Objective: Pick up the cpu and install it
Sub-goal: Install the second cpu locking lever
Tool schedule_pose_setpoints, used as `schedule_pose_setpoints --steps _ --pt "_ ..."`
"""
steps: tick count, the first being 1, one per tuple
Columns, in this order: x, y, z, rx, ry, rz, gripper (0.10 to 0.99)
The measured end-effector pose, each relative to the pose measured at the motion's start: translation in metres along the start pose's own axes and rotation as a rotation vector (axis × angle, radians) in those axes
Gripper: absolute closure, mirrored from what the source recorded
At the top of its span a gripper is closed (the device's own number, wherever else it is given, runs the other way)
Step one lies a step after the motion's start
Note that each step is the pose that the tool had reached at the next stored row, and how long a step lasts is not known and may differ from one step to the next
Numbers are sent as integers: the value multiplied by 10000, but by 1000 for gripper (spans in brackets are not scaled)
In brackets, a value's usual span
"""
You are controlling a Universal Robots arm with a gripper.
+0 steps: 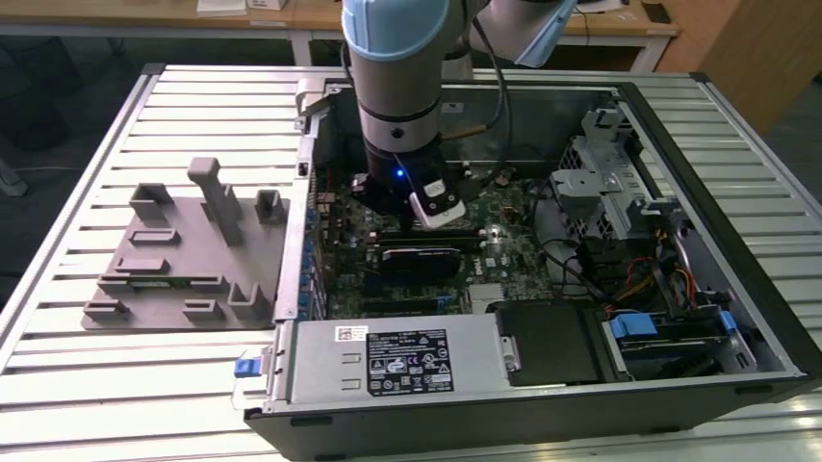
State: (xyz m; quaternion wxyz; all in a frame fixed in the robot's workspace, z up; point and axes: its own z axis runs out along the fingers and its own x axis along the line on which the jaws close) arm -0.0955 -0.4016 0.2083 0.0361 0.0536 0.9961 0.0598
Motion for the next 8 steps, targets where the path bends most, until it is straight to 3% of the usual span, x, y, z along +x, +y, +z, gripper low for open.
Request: schedule_pose_setpoints --steps 3,8 --pt "12 -12 15 -266 37 -66 980" --pt "15 -26 41 -354 57 -140 980"
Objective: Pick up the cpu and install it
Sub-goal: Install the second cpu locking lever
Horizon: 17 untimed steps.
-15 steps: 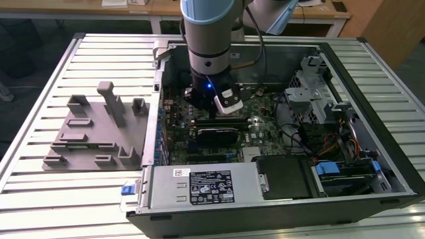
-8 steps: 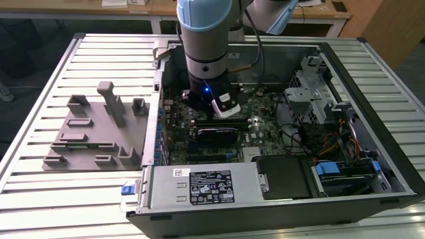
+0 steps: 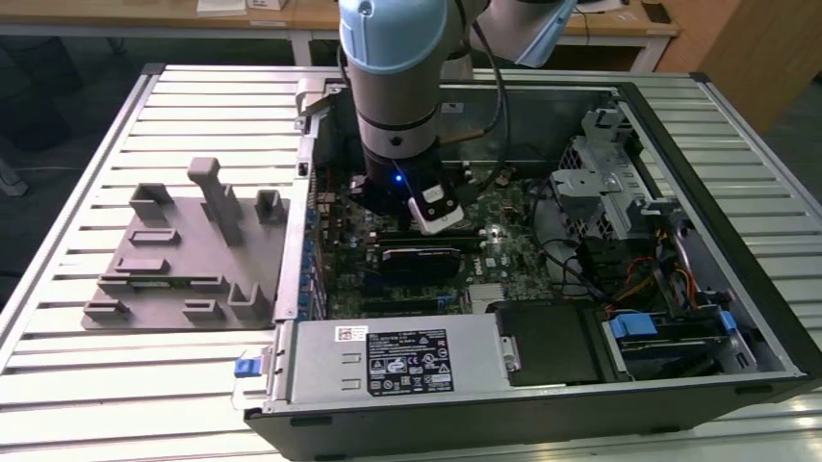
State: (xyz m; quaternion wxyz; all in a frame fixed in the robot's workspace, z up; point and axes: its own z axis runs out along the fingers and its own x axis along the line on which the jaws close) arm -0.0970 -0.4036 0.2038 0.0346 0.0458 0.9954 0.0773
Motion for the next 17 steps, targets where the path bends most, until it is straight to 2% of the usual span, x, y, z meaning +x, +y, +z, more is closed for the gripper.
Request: schedule_pose_setpoints --steps 4,9,14,15,17 --pt "1 -3 19 -28 8 -27 980" --pt "4 -11 71 -230 33 -68 980" --pt "9 -18 100 -308 50 -99 980" --pt "7 -14 114 -357 36 -103 980" --pt "7 -15 112 -354 42 -107 980"
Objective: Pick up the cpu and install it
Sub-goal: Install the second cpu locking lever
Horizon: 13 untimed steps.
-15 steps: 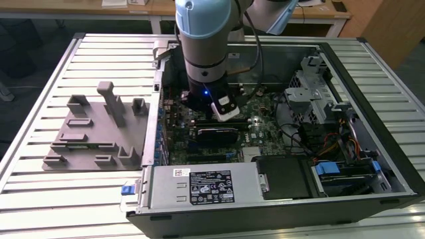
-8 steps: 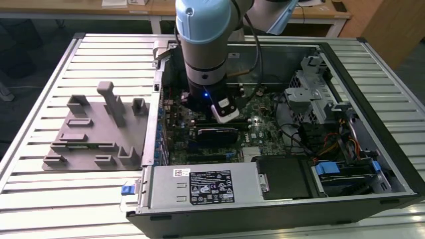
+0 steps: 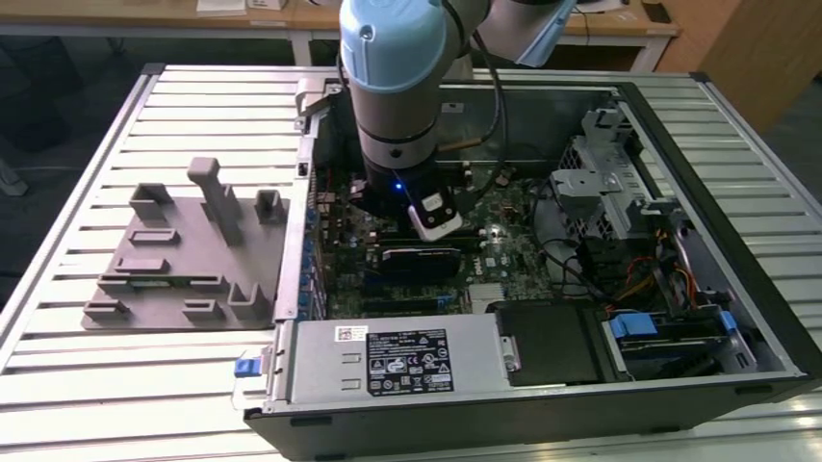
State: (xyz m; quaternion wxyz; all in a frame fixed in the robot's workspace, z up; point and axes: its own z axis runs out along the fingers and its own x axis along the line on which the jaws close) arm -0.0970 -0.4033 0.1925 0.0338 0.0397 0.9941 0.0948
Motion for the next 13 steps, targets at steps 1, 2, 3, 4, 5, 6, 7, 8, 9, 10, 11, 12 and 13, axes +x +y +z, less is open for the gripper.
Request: schedule_pose_setpoints --steps 1,2,3,4,5,6,7,8,9,10,11,12,13 --pt "1 -1 -5 8 7 0 980" --pt "2 -2 -7 15 10 0 980" --pt "1 -2 -7 13 9 0 980" --pt "1 -2 -7 11 9 -1 980" --pt "1 -1 -11 10 8 -1 980" --pt "1 0 -12 18 3 -4 980" --pt "2 0 -12 35 -7 -7 980" --pt "2 -1 -12 41 -14 -8 980" --pt "4 -2 -8 42 -24 -10 980" --pt "6 -4 0 45 -37 -11 980" --pt "8 -7 12 49 -47 -13 980" --pt "11 -10 25 52 -54 -15 980" --pt "12 -12 36 47 -60 -17 980"
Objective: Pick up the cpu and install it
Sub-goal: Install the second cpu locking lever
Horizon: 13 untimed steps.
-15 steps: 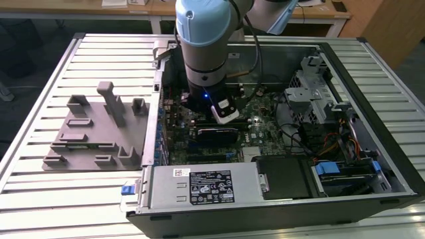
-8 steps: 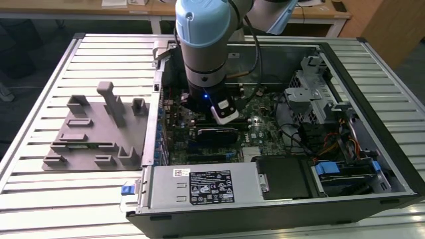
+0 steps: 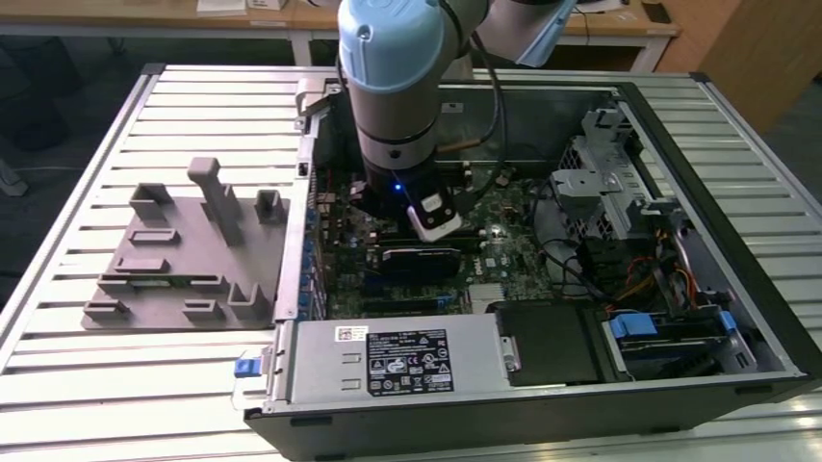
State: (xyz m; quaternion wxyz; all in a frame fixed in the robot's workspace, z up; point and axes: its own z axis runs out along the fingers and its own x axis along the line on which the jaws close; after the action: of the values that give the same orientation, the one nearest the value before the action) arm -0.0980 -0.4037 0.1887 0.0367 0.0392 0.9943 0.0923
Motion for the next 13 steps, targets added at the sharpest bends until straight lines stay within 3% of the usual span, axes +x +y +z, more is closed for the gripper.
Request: schedule_pose_setpoints --steps 6,13 --pt "-4 11 -41 14 -38 -8 980" --pt "-22 65 -334 29 -26 -6 980"
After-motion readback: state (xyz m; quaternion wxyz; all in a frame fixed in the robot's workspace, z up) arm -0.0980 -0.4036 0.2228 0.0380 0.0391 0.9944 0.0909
